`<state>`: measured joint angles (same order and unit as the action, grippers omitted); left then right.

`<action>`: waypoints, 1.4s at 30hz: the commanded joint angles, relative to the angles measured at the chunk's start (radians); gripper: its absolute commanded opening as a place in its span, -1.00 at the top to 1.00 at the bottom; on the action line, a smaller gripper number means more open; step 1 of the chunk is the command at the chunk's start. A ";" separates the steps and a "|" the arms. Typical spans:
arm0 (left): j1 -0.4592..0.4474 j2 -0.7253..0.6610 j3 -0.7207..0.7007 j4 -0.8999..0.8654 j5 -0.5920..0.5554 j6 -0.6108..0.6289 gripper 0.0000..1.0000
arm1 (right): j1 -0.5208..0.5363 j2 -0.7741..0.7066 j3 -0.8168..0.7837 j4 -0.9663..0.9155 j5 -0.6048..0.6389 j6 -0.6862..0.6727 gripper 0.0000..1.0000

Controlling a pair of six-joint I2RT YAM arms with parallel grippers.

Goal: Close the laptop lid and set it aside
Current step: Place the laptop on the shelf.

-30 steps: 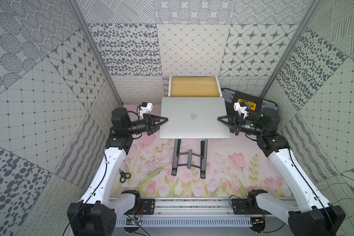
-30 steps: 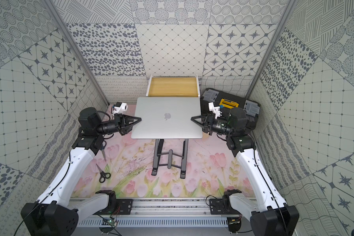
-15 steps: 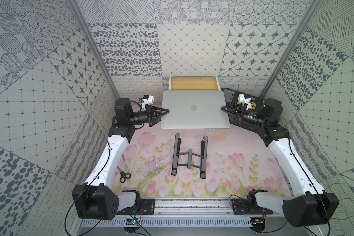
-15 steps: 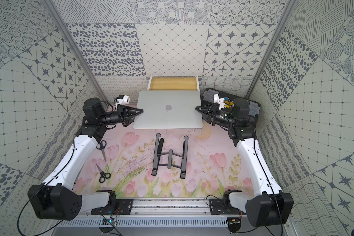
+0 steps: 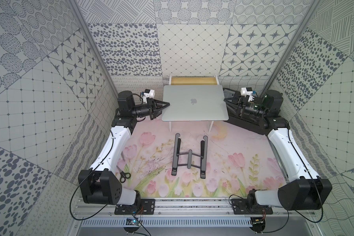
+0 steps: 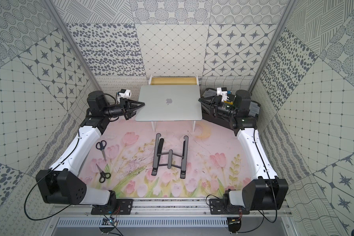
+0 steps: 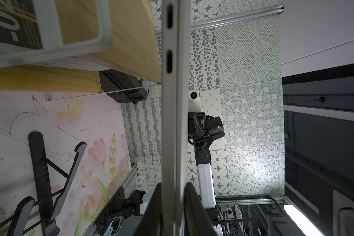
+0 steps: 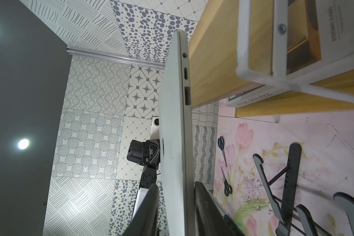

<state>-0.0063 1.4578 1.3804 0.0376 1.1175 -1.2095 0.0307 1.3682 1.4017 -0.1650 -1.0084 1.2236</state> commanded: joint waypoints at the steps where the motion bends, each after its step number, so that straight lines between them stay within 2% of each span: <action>1: -0.003 0.034 0.066 0.075 -0.062 0.039 0.61 | -0.008 0.006 0.098 0.105 -0.017 -0.013 0.36; 12: -0.025 0.169 0.220 0.054 -0.074 0.039 0.58 | -0.013 0.156 0.268 0.060 -0.009 -0.025 0.39; 16: -0.030 0.212 0.305 0.010 -0.082 0.063 0.58 | -0.013 0.224 0.337 0.053 -0.009 -0.017 0.59; 18: -0.032 0.245 0.357 -0.011 -0.078 0.064 0.58 | -0.013 0.257 0.371 0.053 -0.006 -0.013 0.61; 30: -0.056 0.374 0.521 -0.035 -0.076 0.035 0.59 | 0.008 0.347 0.484 0.053 -0.005 -0.014 0.49; 42: -0.063 0.414 0.548 -0.017 -0.071 0.001 0.60 | 0.036 0.417 0.580 0.052 -0.023 -0.032 0.51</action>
<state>-0.0463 1.8660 1.9076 -0.0578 1.0397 -1.2175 0.0208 1.7912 1.9045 -0.2249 -0.9661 1.2163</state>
